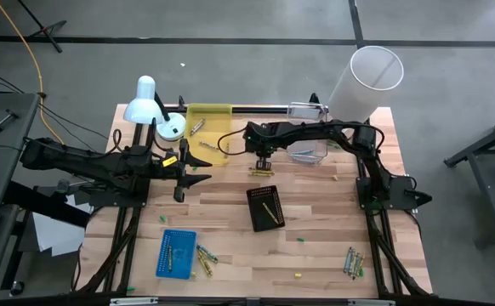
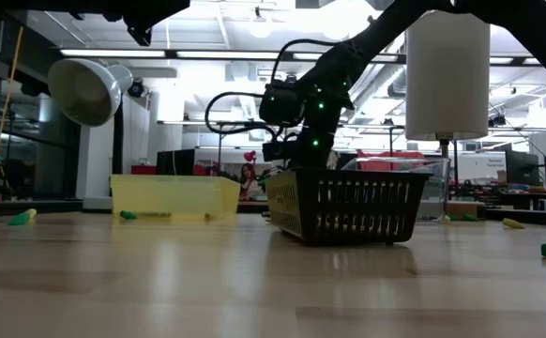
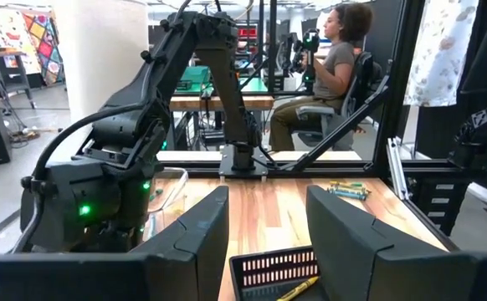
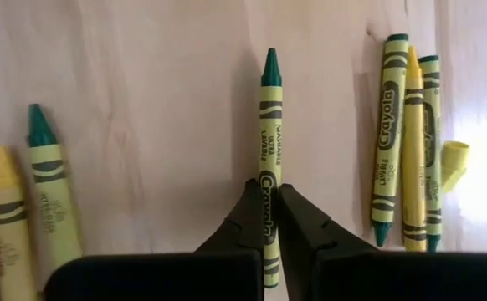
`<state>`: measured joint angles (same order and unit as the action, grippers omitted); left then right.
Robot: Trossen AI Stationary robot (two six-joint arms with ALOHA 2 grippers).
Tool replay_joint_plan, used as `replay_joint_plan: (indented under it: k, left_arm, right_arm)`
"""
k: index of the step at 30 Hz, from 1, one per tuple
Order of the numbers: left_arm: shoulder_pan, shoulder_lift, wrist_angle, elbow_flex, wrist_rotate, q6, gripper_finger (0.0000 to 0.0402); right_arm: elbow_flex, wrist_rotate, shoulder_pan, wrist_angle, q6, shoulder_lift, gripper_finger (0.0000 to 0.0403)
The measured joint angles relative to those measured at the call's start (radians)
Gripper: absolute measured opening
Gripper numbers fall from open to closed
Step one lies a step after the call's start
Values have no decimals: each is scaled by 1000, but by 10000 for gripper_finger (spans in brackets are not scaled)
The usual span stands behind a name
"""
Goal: Sort crayons
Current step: Put the green crayon into the blue bin
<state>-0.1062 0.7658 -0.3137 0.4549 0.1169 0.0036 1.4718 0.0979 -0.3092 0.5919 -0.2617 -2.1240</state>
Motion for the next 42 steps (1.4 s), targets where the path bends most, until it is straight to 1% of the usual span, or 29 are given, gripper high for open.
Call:
replay_joint_plan:
  k: [5,7,11,14,15,19,23,26,28,31,33,37,42]
  left_arm:
    - [0,0,13,0,0,-3,146]
    - [-1,0,16,0,0,-13,146]
    - [-1,0,22,0,1,-19,146]
    - [-1,0,22,0,1,-19,146]
    - [0,0,22,0,1,-19,146]
    - [0,0,17,0,31,-19,146]
    - [0,0,18,0,79,-4,146]
    - [0,0,16,0,97,-1,146]
    - [0,0,13,0,109,1,146]
    - [0,0,6,0,127,10,146]
    - [0,0,5,0,133,24,146]
    - [0,0,5,0,133,37,146]
    - [0,0,-3,0,139,45,146]
  right_arm:
    - [-7,-120,12,6,14,60,1]
    - [-36,-135,22,-33,21,100,1]
    - [-174,-116,58,-140,47,193,0]
    - [-317,-118,87,-276,98,302,0]
    - [-370,-111,95,-323,114,341,0]
    - [-556,-27,142,-513,179,516,0]
    - [-700,23,200,-704,239,687,0]
    - [-787,71,252,-909,242,776,0]
    - [-834,90,285,-1036,224,804,0]
    - [-879,107,314,-1194,192,810,0]
    - [-884,108,325,-1259,175,805,0]
    - [-886,103,334,-1271,157,793,0]
    - [-886,100,332,-1259,172,793,0]
